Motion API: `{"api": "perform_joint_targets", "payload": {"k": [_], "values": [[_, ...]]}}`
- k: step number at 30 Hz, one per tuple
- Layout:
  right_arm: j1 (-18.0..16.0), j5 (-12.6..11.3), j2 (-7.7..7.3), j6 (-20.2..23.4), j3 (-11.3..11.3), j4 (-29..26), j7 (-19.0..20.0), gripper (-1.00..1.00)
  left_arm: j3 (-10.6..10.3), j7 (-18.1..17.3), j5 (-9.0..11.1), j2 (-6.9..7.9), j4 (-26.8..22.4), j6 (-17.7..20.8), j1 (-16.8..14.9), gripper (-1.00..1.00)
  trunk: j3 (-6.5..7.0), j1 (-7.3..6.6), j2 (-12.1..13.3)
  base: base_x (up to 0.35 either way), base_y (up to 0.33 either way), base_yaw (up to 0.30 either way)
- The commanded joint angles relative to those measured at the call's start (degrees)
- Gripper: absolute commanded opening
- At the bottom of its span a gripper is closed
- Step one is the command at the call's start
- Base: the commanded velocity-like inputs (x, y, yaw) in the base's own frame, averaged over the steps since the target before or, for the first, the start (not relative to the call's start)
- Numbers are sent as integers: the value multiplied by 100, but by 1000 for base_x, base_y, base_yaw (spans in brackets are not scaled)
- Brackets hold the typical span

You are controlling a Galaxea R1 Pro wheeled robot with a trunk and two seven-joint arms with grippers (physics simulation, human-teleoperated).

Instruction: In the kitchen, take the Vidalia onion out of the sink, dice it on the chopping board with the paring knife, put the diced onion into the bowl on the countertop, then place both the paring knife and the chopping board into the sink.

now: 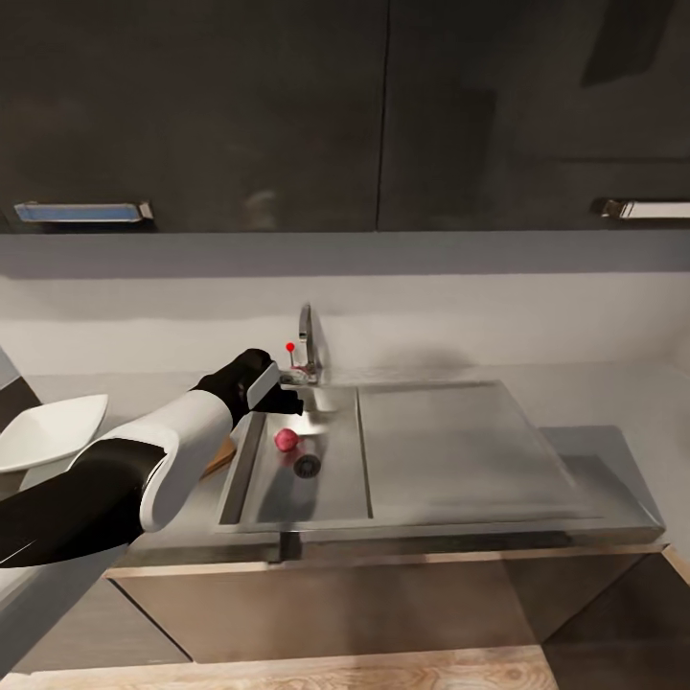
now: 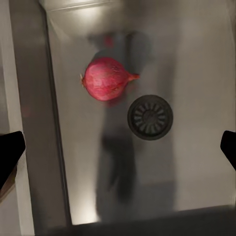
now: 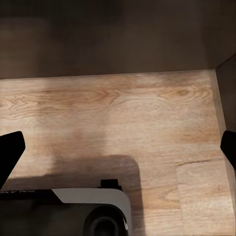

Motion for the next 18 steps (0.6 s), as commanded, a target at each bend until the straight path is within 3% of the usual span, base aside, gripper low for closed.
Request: {"api": "perform_joint_targets", "payload": {"k": [1,18], "values": [[-4,0,0,-17,0,2,-11,100,-34,41,62,1,-7,23,-4,100,-20,4,-12,105,4,0],[-4,0,0,-17,0,2,-11,100,-34,39,61,-4,70,14,30,100,-155,4,-12,103,-46,0]]}}
